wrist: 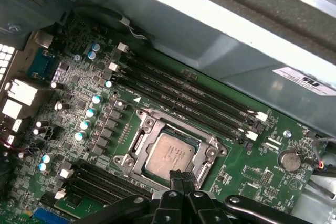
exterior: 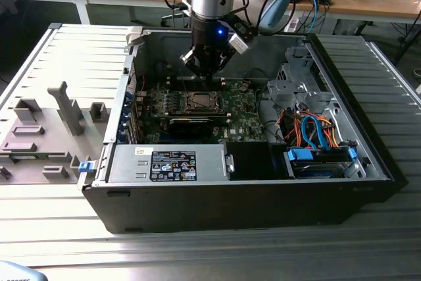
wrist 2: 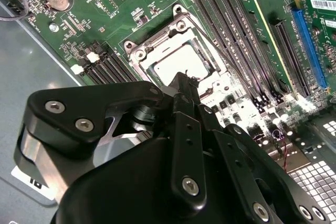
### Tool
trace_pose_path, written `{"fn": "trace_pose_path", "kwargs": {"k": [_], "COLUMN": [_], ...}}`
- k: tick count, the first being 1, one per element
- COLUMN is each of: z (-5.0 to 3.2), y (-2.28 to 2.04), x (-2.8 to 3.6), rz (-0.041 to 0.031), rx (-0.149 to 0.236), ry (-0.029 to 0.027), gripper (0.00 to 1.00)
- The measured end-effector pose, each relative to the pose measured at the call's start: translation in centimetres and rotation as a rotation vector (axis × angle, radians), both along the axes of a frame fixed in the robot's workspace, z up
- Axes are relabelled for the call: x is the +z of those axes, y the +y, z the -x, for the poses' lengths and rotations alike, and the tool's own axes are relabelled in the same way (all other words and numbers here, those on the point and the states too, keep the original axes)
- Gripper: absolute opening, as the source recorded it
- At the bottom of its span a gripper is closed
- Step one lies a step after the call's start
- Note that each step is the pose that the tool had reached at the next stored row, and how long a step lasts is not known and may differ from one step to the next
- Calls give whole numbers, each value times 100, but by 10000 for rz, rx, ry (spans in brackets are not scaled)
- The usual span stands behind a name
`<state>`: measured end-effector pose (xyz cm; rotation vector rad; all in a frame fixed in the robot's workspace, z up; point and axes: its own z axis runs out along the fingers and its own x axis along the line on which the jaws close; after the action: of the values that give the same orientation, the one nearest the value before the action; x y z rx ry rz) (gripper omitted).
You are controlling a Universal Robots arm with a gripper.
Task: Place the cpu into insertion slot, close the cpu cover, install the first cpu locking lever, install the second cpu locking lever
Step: 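Install the first cpu locking lever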
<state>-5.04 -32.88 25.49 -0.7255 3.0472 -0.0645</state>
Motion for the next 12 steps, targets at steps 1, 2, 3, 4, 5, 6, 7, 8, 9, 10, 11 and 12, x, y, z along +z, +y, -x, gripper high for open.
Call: {"fn": "trace_pose_path", "kwargs": {"k": [1,2,3,4,5,6,7,8,9,10,11,12], "z": [0,0,0,0,0,0,0,0,0,0,0,0], "y": [0,0,0,0,0,0,0,0,0,0,0,0], "x": [0,0,0,0,0,0,0,0,0,0,0,0], "rz": [-1,0,0,-1,0,-1,0,0,0,-1,0,0], "rx": [10,25,34,45,56,66,75,84,94,103,116,130], "ry": [0,0,-1,0,0,0,0,-1,0,0,0,0], "gripper": [11,11,11,11,11,11,11,11,11,11,11,11]}}
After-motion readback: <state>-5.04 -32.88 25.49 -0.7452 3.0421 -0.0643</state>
